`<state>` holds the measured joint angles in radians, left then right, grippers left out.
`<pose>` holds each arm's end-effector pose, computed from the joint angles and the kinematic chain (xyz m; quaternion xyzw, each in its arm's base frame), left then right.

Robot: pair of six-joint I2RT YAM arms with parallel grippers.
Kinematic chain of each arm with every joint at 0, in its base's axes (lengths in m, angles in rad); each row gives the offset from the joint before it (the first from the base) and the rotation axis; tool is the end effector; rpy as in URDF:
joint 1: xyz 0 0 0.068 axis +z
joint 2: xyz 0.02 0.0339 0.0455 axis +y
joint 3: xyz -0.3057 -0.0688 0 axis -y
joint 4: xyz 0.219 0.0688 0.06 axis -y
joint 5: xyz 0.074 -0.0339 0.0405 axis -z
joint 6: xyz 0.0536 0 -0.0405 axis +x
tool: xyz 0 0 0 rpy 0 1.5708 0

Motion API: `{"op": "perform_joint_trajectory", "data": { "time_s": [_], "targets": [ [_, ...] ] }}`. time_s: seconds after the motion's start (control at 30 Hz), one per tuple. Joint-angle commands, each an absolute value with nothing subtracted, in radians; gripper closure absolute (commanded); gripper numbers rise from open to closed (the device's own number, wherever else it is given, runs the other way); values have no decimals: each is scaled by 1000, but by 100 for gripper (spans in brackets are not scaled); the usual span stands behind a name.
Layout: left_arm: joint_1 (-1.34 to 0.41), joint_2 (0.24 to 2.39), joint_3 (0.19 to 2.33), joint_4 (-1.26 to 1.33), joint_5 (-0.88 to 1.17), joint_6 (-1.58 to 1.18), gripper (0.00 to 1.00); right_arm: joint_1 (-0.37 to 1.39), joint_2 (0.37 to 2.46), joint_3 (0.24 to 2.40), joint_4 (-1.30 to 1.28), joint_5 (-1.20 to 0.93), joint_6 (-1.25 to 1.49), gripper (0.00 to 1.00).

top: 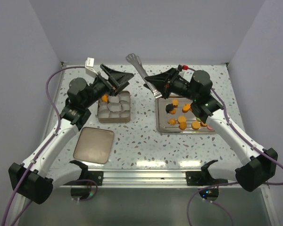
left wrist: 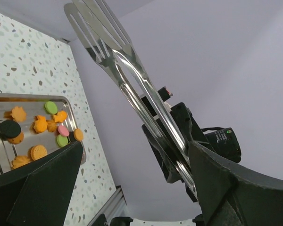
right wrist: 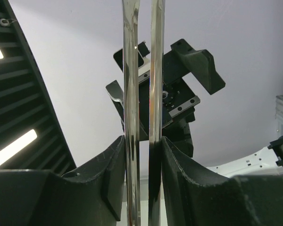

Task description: Pack the cookies

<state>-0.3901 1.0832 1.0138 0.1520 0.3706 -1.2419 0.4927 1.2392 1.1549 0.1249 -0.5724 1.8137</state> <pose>0.1988 -0.1027 0.4385 -0.1516 0.6622 -0.6122 0.4045 0.2177 0.1498 0.4487 0.2468 0.6496 0.7118 0.1019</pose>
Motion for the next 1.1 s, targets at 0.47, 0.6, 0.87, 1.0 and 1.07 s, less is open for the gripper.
{"op": "perform_joint_trajectory", "data": {
  "time_s": [0.47, 0.6, 0.87, 1.0, 1.07],
  "targets": [
    [-529, 1279, 1172, 370, 215, -1272, 0, 509, 1315, 1189, 345, -695, 1973, 64],
    [-532, 1299, 1181, 380, 180, -1270, 0, 521, 1330, 1184, 383, -730, 1997, 64],
    [-532, 1374, 1330, 243, 204, -1206, 0, 541, 1339, 1164, 370, -778, 1999, 64],
    [-532, 1367, 1342, 158, 209, -1164, 1, 541, 1330, 1137, 350, -785, 1991, 64],
    [-532, 1368, 1347, 152, 232, -1144, 2, 541, 1330, 1121, 359, -785, 1993, 64]
  ]
}}
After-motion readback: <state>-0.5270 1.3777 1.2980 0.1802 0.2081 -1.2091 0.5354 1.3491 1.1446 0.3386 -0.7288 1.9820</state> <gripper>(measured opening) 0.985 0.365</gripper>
